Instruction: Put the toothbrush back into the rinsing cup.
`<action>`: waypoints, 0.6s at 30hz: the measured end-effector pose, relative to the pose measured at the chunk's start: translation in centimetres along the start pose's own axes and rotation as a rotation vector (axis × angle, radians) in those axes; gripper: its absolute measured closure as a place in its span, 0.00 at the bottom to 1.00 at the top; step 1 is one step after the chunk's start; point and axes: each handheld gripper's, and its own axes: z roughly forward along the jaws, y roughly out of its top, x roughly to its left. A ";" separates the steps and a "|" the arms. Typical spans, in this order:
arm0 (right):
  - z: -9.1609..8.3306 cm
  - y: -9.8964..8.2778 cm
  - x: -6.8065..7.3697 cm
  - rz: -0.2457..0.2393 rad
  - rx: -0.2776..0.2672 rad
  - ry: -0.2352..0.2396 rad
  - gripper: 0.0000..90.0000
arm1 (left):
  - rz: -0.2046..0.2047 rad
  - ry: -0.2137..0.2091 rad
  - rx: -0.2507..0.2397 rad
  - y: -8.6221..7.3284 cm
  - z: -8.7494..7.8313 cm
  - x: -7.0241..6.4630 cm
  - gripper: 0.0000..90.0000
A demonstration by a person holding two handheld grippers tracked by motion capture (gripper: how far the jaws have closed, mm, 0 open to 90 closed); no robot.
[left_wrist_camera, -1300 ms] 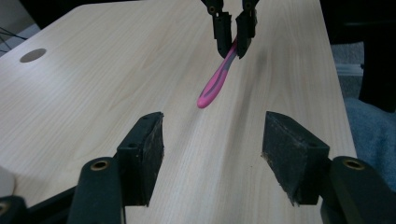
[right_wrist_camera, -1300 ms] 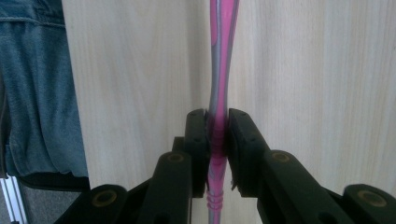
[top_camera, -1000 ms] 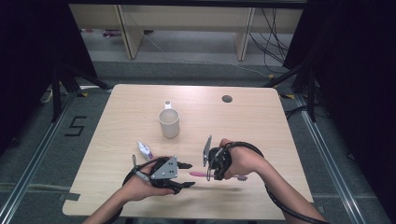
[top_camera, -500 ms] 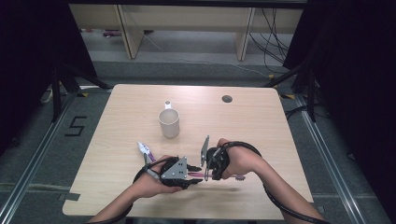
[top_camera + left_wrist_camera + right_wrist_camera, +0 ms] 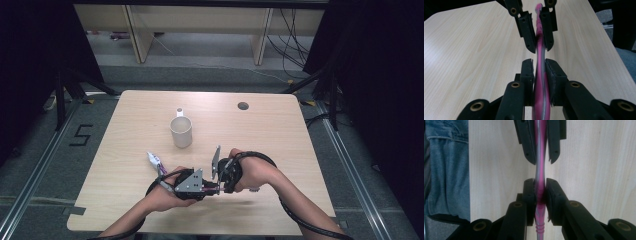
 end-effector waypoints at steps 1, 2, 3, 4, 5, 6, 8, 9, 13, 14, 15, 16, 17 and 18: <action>0.0 0.0 0.0 0.000 0.000 0.000 0.88 | 0.000 -0.006 -0.004 -0.1 0.1 0.0 0.85; -0.1 0.1 0.0 -0.002 0.001 0.014 0.88 | 0.000 -0.012 0.001 -0.1 0.0 0.0 0.86; -0.1 0.1 0.0 -0.002 0.001 0.014 0.88 | -0.006 -0.009 -0.005 -0.2 0.1 -0.2 0.86; -0.1 0.0 -0.3 -0.046 -0.007 -0.010 0.88 | -0.006 -0.013 -0.002 -0.2 0.1 -0.2 0.86; -0.1 0.0 -0.3 -0.046 -0.007 -0.010 0.88 | -0.006 -0.013 -0.002 -0.2 0.1 -0.2 0.86; -0.1 0.0 -0.3 -0.054 -0.016 -0.016 0.88 | 0.010 -0.011 0.008 -0.2 0.0 -0.1 0.86; -0.3 0.1 -0.1 -0.029 -0.005 -0.017 0.88 | 0.018 -0.013 0.006 -0.1 -0.1 -0.1 0.86; -0.3 0.1 -0.1 -0.034 -0.003 -0.009 0.88 | 0.024 -0.014 0.013 -0.1 -0.1 -0.1 0.87; -0.3 0.2 0.1 -0.015 -0.011 -0.005 0.88 | 0.011 -0.016 0.000 -0.2 -0.2 -0.1 0.87; -0.2 0.2 -0.3 -0.060 -0.029 -0.012 0.88 | 0.002 -0.010 -0.011 -0.2 -0.3 -0.1 0.87; -0.2 0.2 -0.3 -0.060 -0.029 -0.012 0.88 | 0.002 -0.010 -0.011 -0.2 -0.3 -0.1 0.87; -0.2 0.2 -0.5 -0.068 -0.049 -0.021 0.87 | -0.008 -0.011 -0.021 -0.3 -0.5 0.0 0.87; -0.3 0.1 -0.5 -0.062 -0.063 -0.026 0.87 | -0.008 -0.011 -0.021 -0.3 -0.5 0.0 0.87; -0.4 0.1 -0.4 -0.041 -0.063 -0.026 0.87 | -0.013 0.006 -0.038 -0.3 -0.7 0.1 0.87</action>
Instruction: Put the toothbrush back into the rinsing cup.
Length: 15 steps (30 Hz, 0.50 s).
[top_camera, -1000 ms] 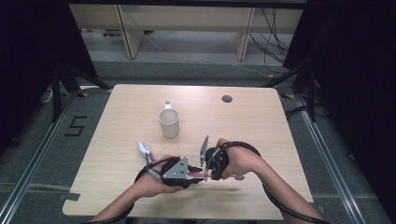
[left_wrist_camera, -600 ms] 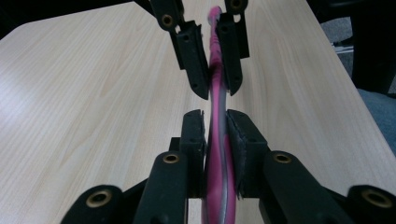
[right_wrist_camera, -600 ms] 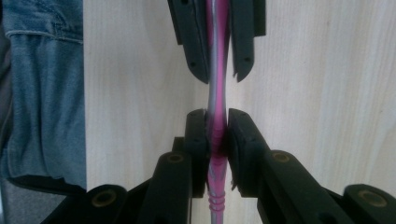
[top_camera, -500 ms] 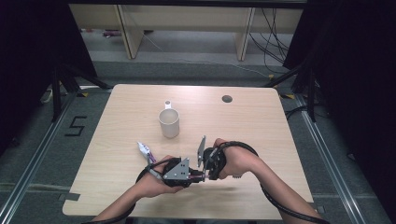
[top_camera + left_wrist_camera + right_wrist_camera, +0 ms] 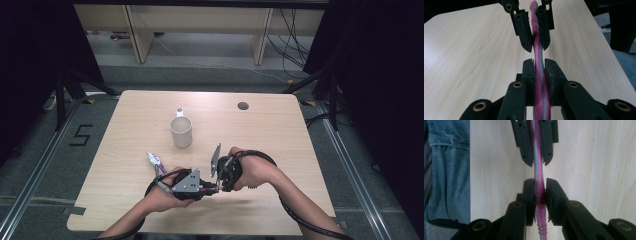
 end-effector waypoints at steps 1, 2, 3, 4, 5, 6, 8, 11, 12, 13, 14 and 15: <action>-0.2 0.0 0.3 0.051 0.023 0.006 0.86 | -0.012 -0.001 -0.012 0.0 0.0 -0.1 0.87; -0.2 -0.1 0.1 0.030 0.002 0.001 0.86 | -0.013 0.005 -0.012 0.0 -0.1 -0.1 0.87; -0.2 -0.1 0.1 0.030 0.002 0.001 0.86 | -0.013 0.005 -0.012 0.0 -0.1 -0.1 0.87; -0.2 -0.1 -0.1 0.016 -0.016 0.000 0.83 | -0.005 0.010 -0.003 0.1 -0.3 0.0 0.88; -0.2 -0.1 -0.1 0.017 -0.021 -0.004 0.81 | -0.014 0.013 -0.018 0.1 -0.3 -0.1 0.88; -0.2 -0.1 -0.1 0.018 -0.023 -0.003 0.80 | -0.012 0.017 -0.021 0.2 -0.3 0.0 0.88; -0.2 -0.2 -0.1 0.012 -0.029 -0.008 0.78 | -0.007 0.025 -0.021 0.2 -0.4 0.0 0.88; -0.2 -0.2 -0.1 0.025 -0.035 -0.009 0.76 | -0.016 0.038 -0.039 0.2 -0.5 0.0 0.88; -0.5 -0.2 -0.1 0.041 -0.040 -0.014 0.75 | -0.015 0.045 -0.038 0.2 -0.7 0.1 0.88; -0.5 -0.2 -0.1 0.041 -0.040 -0.014 0.75 | -0.015 0.045 -0.038 0.2 -0.7 0.1 0.88; -0.6 -0.3 0.0 0.042 -0.050 -0.015 0.74 | -0.031 0.045 -0.052 0.2 -0.7 0.0 0.88; -0.6 -0.3 0.0 0.042 -0.050 -0.015 0.74 | -0.031 0.045 -0.052 0.2 -0.7 0.0 0.88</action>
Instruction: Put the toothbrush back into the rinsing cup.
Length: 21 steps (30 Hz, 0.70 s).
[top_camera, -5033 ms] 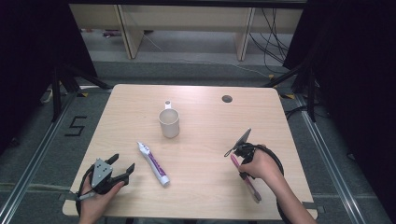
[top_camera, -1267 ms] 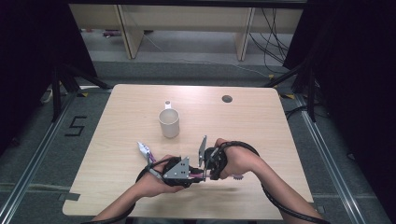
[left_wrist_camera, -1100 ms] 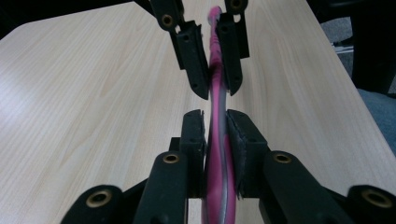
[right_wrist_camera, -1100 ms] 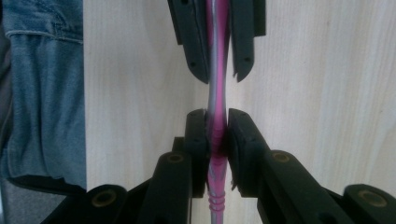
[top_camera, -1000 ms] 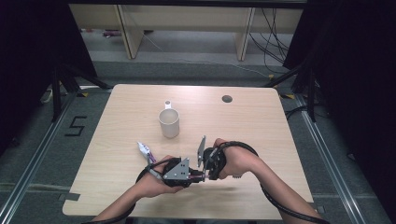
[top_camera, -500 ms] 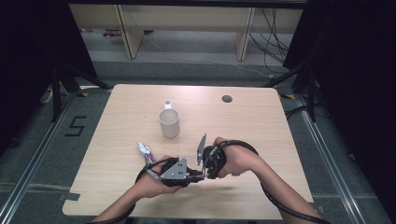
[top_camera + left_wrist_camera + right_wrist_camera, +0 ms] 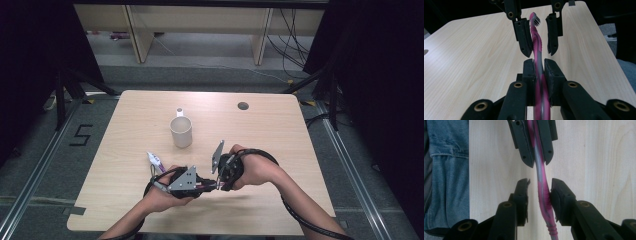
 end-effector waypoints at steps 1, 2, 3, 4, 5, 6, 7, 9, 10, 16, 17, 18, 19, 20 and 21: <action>-0.2 0.0 0.0 0.013 -0.009 -0.003 0.72 | -0.009 0.010 -0.009 -0.1 0.0 0.0 0.88; -0.2 0.0 0.0 0.013 -0.009 -0.003 0.72 | -0.009 0.010 -0.009 -0.1 0.0 0.0 0.88; -0.4 -0.1 -0.2 0.021 -0.038 -0.015 0.70 | -0.014 0.021 -0.011 -0.1 -0.2 0.1 0.88; -0.7 -0.2 -0.1 0.062 -0.041 -0.021 0.68 | -0.024 0.024 -0.019 -0.2 -0.2 0.1 0.88; -0.8 -0.3 -0.5 0.019 -0.078 -0.019 0.66 | -0.027 0.026 -0.021 -0.3 -0.3 0.2 0.88; -0.8 -0.3 -0.5 0.019 -0.078 -0.019 0.66 | -0.027 0.026 -0.021 -0.3 -0.3 0.2 0.88; -1.4 -0.6 -0.3 0.103 -0.087 -0.043 0.63 | -0.038 0.037 -0.031 -0.3 -0.5 0.3 0.88; -2.0 -1.0 -0.5 0.122 -0.140 -0.059 0.62 | -0.046 0.047 -0.035 -0.4 -0.7 0.5 0.89; -2.3 -1.3 -0.5 0.140 -0.152 -0.069 0.62 | -0.045 0.060 -0.037 -0.4 -0.8 0.5 0.89; -4.3 -2.9 -0.4 0.199 -0.379 -0.169 0.58 | -0.093 0.115 -0.081 -0.8 -1.3 0.9 0.89; -4.9 -3.9 0.0 0.267 -0.487 -0.201 0.58 | -0.114 0.141 -0.093 -1.0 -1.6 1.1 0.89; -4.9 -3.9 0.0 0.267 -0.487 -0.201 0.58 | -0.114 0.141 -0.093 -1.0 -1.6 1.1 0.89; -5.2 -5.0 0.4 0.317 -0.563 -0.204 0.58 | -0.133 0.167 -0.116 -1.1 -1.8 1.3 0.89; -5.2 -5.0 0.4 0.317 -0.563 -0.204 0.58 | -0.133 0.167 -0.116 -1.1 -1.8 1.3 0.89; -4.7 -5.9 0.8 0.352 -0.631 -0.210 0.58 | -0.151 0.183 -0.130 -1.2 -2.0 1.5 0.89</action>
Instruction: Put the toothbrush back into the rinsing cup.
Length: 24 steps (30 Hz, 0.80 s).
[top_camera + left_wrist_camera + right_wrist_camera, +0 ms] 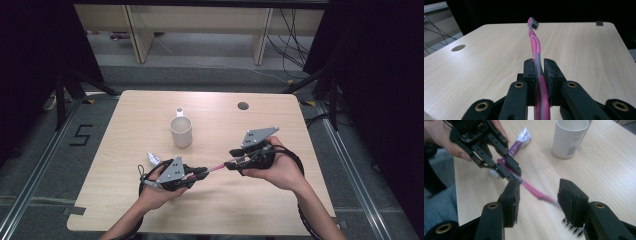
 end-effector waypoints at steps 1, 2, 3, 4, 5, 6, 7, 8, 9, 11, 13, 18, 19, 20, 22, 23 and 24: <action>-0.1 -0.6 0.1 0.031 -0.022 -0.005 0.58 | -0.009 0.011 -0.007 0.0 -0.1 0.1 0.89; 0.0 -1.2 0.1 0.048 -0.053 -0.008 0.58 | -0.009 0.017 -0.009 0.0 -0.2 0.2 0.89; 0.0 -1.2 0.1 0.048 -0.053 -0.008 0.58 | -0.009 0.017 -0.009 0.0 -0.2 0.2 0.89; 0.3 -2.4 0.2 0.103 -0.111 -0.028 0.57 | -0.016 0.037 -0.018 0.1 -0.3 0.4 0.89; 0.5 -3.0 0.4 0.142 -0.132 -0.023 0.57 | -0.016 0.037 -0.018 0.1 -0.3 0.4 0.89; 0.9 -3.6 0.3 0.146 -0.169 -0.026 0.56 | -0.024 0.060 -0.032 0.2 -0.4 0.4 0.89; 1.1 -4.1 0.5 0.170 -0.189 -0.041 0.56 | -0.024 0.060 -0.032 0.2 -0.4 0.4 0.89; 1.5 -4.6 0.6 0.196 -0.216 -0.029 0.55 | -0.029 0.065 -0.047 0.2 -0.3 0.5 0.89; 1.5 -4.6 0.6 0.196 -0.216 -0.029 0.55 | -0.027 0.073 -0.043 0.2 -0.4 0.5 0.89; 2.0 -5.5 0.7 0.231 -0.257 -0.058 0.55 | -0.034 0.094 -0.054 0.3 -0.5 0.6 0.89; 2.8 -6.2 0.8 0.274 -0.305 -0.052 0.54 | -0.040 0.109 -0.062 0.3 -0.5 0.6 0.89; 4.7 -6.9 1.0 0.390 -0.404 -0.064 0.54 | -0.060 0.140 -0.086 0.4 -0.6 0.7 0.89; 4.9 -6.8 1.1 0.417 -0.418 -0.063 0.54 | -0.059 0.146 -0.087 0.4 -0.6 0.7 0.89; 5.2 -6.7 1.0 0.405 -0.438 -0.070 0.53 | -0.061 0.149 -0.089 0.4 -0.6 0.7 0.89; 5.7 -6.5 0.9 0.422 -0.476 -0.062 0.53 | -0.067 0.158 -0.096 0.4 -0.6 0.7 0.89; 5.7 -6.5 0.9 0.422 -0.476 -0.062 0.53 | -0.067 0.158 -0.096 0.4 -0.6 0.7 0.89; 6.0 -6.2 0.8 0.430 -0.485 -0.070 0.51 | -0.067 0.162 -0.100 0.5 -0.6 0.8 0.89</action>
